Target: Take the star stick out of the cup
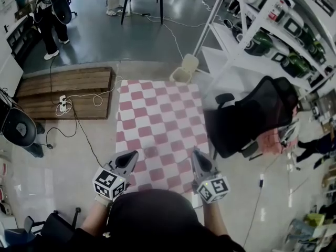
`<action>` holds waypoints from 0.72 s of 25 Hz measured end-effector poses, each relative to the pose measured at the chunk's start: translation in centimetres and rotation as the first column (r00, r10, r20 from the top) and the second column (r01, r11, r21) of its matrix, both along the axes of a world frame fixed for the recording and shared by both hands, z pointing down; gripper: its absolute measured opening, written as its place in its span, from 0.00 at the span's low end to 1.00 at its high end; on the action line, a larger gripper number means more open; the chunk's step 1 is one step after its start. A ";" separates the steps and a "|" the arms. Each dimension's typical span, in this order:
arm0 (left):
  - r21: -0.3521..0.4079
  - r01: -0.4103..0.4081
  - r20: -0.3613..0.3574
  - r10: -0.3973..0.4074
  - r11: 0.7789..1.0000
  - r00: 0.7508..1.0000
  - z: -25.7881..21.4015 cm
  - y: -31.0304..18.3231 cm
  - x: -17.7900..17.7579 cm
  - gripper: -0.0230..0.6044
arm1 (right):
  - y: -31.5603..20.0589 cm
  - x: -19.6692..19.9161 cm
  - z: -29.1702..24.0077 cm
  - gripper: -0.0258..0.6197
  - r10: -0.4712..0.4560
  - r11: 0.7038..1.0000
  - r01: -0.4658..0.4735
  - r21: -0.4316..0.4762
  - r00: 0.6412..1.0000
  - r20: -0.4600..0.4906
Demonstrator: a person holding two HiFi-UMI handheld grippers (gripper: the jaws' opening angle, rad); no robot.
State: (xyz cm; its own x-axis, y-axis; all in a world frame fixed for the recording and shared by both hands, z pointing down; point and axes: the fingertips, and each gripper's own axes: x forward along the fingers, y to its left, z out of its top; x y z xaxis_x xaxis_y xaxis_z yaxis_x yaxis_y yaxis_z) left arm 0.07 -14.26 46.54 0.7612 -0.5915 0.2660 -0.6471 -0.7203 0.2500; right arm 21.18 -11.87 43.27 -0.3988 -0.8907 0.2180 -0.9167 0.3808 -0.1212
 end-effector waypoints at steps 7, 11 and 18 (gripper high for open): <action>-0.001 -0.001 0.001 0.001 1.000 1.000 0.1 -0.1 0.1 0.10 | -0.3 0.1 -0.1 0.09 0.009 1.000 -0.009 0.004 1.000 0.009; -0.011 0.006 -0.001 -0.006 1.000 1.000 0.5 0.1 -0.1 0.10 | -0.3 0.1 0.0 0.09 0.011 1.000 -0.011 0.011 1.000 0.012; -0.003 0.010 -0.002 -0.010 1.000 1.000 0.5 0.1 0.0 0.10 | -0.5 0.2 0.1 0.09 0.013 1.000 -0.013 0.017 1.000 0.009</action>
State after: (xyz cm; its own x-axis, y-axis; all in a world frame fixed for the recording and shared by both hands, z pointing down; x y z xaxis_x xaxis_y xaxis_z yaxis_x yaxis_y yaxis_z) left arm 0.03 -14.21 47.00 0.7556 -0.5984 0.2664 -0.6539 -0.7128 0.2534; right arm 21.39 -12.38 43.35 -0.3887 -0.8995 0.1995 -0.9206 0.3705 -0.1232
